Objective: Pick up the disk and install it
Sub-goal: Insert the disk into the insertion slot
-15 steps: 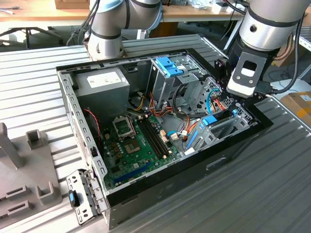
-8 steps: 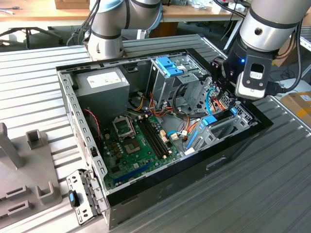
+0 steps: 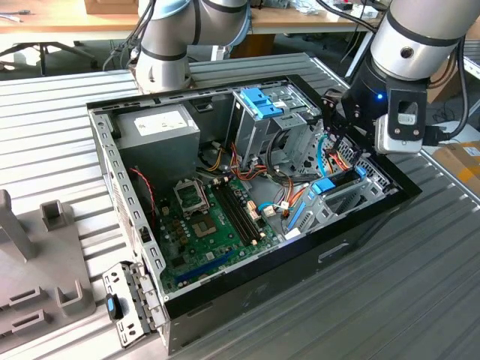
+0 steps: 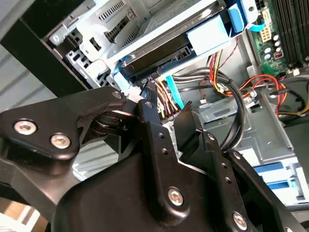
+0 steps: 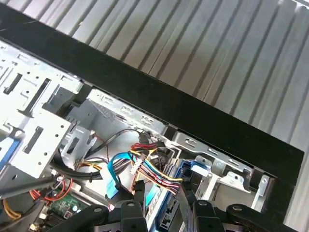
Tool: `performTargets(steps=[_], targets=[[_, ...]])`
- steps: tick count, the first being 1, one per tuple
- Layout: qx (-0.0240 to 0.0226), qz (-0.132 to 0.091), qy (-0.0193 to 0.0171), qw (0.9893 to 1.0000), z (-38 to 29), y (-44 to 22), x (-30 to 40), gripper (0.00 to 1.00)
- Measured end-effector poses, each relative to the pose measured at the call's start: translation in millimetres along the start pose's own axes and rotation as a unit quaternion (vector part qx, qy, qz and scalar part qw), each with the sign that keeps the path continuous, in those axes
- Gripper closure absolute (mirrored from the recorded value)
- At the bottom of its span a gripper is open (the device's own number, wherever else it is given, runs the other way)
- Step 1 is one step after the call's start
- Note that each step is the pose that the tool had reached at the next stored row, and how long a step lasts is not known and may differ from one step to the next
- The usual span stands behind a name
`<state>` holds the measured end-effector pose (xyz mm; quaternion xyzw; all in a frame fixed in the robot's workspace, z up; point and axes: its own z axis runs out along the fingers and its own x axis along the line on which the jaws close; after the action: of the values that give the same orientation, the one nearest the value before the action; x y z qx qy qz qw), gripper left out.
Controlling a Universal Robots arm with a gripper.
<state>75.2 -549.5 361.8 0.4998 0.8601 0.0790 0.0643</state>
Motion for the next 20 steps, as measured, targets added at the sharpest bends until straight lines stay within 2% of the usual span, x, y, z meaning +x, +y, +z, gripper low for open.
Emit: performTargets(steps=[2,4,6,8,10,12,13,17,18,19,20], targets=[[-0.0005,-0.020,0.0039,0.9998,0.0,0.0,0.0,0.58],[-0.0010,-0.041,0.0079,0.9991,0.0,0.0,0.0,0.58],[-0.0011,-0.079,0.0137,0.9968,0.0,0.0,0.0,0.58],[-0.0007,-0.100,0.0163,0.9949,0.0,0.0,0.0,0.58],[-0.0003,-0.138,0.0214,0.9902,0.0,0.0,0.0,0.58],[0.0000,-0.178,0.0271,0.9836,0.0,0.0,0.0,0.58],[0.0002,-0.199,0.0300,0.9795,0.0,0.0,0.0,0.58],[0.0005,-0.202,0.0308,0.9789,0.4,1.9,-0.9,0.58],[0.0042,-0.206,0.0309,0.9779,0.7,3.0,-1.5,0.58],[0.0105,-0.216,0.0280,0.9759,0.7,3.0,-1.5,0.58],[0.0153,-0.228,0.0255,0.9732,0.7,3.0,-1.5,0.58]])
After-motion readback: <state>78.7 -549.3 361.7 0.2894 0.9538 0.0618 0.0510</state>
